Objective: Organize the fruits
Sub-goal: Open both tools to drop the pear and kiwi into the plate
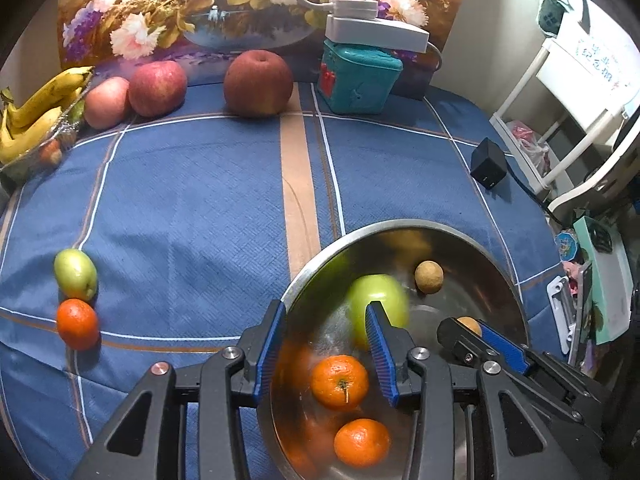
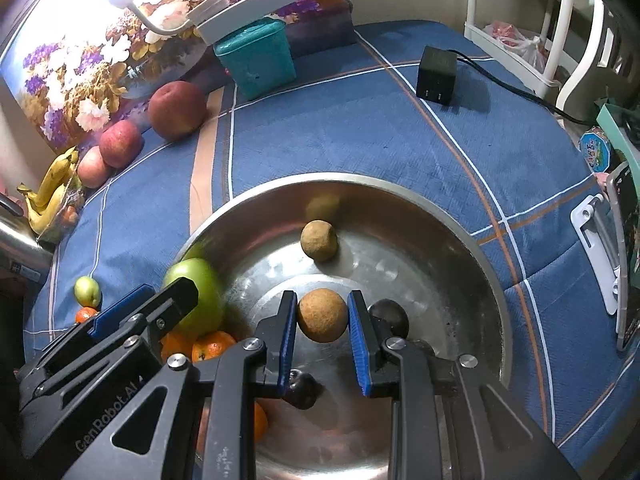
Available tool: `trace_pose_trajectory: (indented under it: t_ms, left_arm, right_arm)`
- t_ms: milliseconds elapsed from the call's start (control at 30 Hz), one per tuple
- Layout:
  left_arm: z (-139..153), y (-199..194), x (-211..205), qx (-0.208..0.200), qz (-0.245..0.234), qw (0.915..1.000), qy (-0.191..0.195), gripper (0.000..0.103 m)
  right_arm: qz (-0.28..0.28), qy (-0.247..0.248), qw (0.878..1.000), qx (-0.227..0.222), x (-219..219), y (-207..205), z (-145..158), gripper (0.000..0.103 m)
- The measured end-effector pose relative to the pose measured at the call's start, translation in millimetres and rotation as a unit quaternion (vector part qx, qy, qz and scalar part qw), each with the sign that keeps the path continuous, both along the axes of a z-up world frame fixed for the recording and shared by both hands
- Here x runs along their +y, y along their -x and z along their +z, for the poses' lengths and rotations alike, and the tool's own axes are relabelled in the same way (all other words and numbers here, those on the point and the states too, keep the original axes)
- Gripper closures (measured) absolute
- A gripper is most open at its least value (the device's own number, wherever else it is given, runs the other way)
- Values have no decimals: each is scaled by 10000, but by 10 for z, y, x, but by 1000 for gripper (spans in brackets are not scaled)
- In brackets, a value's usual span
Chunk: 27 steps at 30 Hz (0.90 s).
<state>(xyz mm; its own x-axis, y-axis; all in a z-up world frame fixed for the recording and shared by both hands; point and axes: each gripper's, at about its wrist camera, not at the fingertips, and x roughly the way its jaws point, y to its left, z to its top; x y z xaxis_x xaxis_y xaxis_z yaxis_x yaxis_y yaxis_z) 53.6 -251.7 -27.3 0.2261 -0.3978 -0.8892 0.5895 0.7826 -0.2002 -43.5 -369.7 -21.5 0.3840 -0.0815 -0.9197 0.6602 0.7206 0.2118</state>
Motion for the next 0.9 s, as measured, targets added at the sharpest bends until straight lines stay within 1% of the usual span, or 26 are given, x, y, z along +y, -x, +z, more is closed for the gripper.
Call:
trace_pose_trajectory:
  t_ms: [200, 300, 567, 667, 900]
  left_arm:
    - [43, -3, 7, -36, 11, 10000, -7, 59]
    - [54, 1, 14, -44, 4, 10000, -24, 59]
    - [129, 15, 38, -81, 31, 9999, -68, 59]
    - [162, 11, 65, -108, 75, 9999, -108, 59]
    - [151, -37, 206, -69, 322, 9989, -333, 59]
  right_arm:
    - [-7, 26, 10000, 63, 6, 4, 1, 76]
    - [-19, 57, 10000, 73, 6, 2, 10, 73]
    - [10, 103, 9999, 64, -8, 24, 63, 70]
    - [-4, 142, 9999, 21, -11, 35, 104, 65]
    - [-27, 146, 9999, 5, -21, 64, 130, 64]
